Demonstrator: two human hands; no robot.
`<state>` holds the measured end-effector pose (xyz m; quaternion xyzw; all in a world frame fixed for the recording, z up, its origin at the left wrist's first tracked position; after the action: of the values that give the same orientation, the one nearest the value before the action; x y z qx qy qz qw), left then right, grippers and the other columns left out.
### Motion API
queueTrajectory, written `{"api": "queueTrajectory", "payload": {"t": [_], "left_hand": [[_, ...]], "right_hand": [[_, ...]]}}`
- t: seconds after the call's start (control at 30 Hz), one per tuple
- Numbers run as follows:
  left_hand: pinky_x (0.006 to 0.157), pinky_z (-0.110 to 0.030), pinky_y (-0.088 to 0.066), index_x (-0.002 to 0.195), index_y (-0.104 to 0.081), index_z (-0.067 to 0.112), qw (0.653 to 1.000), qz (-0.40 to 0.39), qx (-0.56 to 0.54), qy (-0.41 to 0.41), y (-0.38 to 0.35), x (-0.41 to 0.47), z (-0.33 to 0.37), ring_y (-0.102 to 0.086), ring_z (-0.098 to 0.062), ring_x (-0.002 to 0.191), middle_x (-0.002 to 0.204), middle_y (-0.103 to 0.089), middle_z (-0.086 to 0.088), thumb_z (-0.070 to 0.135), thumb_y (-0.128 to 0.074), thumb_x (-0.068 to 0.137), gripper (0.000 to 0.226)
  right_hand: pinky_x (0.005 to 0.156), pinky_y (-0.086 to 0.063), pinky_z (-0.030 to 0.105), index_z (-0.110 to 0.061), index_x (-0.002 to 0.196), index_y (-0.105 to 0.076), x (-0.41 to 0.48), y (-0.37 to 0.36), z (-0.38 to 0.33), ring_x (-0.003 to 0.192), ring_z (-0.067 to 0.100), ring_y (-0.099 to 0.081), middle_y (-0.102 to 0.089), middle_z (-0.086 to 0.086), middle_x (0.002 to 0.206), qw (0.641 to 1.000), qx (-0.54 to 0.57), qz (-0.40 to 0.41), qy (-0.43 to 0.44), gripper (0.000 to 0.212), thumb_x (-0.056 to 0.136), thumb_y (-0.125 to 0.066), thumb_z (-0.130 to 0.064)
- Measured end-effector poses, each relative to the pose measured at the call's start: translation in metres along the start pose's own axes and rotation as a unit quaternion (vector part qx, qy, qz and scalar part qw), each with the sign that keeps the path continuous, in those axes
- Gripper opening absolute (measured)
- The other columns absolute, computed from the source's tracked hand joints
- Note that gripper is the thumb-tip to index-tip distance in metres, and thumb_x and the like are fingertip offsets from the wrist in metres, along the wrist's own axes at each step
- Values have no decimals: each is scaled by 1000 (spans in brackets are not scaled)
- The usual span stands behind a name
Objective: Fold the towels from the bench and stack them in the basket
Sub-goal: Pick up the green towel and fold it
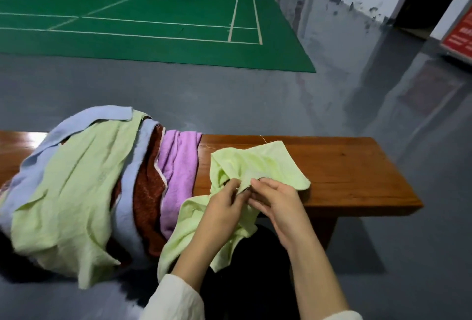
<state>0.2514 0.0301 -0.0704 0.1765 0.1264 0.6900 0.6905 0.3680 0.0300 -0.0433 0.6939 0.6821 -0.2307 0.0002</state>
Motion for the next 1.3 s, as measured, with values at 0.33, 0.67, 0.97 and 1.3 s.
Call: {"api": "queueTrajectory", "payload": {"t": [0.33, 0.67, 0.97, 1.3], "left_hand": [[68, -14, -40, 85, -58, 24, 998, 6, 10, -54, 4, -1, 13, -57, -4, 74, 76, -63, 10, 9, -55, 92, 17], [63, -20, -35, 102, -50, 18, 995, 53, 64, -56, 5, -8, -2, -54, -11, 64, 71, -58, 8, 8, -65, 87, 24], [74, -37, -46, 90, -65, 13, 978, 95, 185, 14, 20, 0, -34, -60, -25, 84, 88, -67, -5, 26, -55, 81, 19], [61, -11, -38, 76, -61, 27, 999, 33, 8, -28, 29, -11, -4, -53, 8, 64, 66, -62, 21, 19, -61, 89, 15]], "right_hand": [[92, -41, 9, -22, 116, -63, 1, 6, -7, 111, -2, -54, -62, -13, 116, 882, -411, -88, 212, 23, 95, -56, -17], [80, -44, 22, -9, 90, -72, 12, 21, 3, 91, 14, -60, -68, 0, 92, 871, -462, -9, 164, 12, 88, -65, -19], [68, -46, 31, -11, 86, -65, 6, 32, 0, 79, 12, -58, -65, -5, 84, 872, -390, 155, 252, 13, 94, -57, -18], [86, -43, 7, -32, 104, -69, -3, -4, 13, 100, -10, -57, -67, -21, 100, 929, -326, -74, 160, 18, 86, -68, -26]]}}
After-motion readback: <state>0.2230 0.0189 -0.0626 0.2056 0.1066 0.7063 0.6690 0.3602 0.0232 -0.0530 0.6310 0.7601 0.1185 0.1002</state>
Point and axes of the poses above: each hand's wrist, its own x-axis towards the middle knuckle, its own y-axis out of the back of the hand, z = x × y, the point moved 2 cm from there along x, towards the middle knuckle
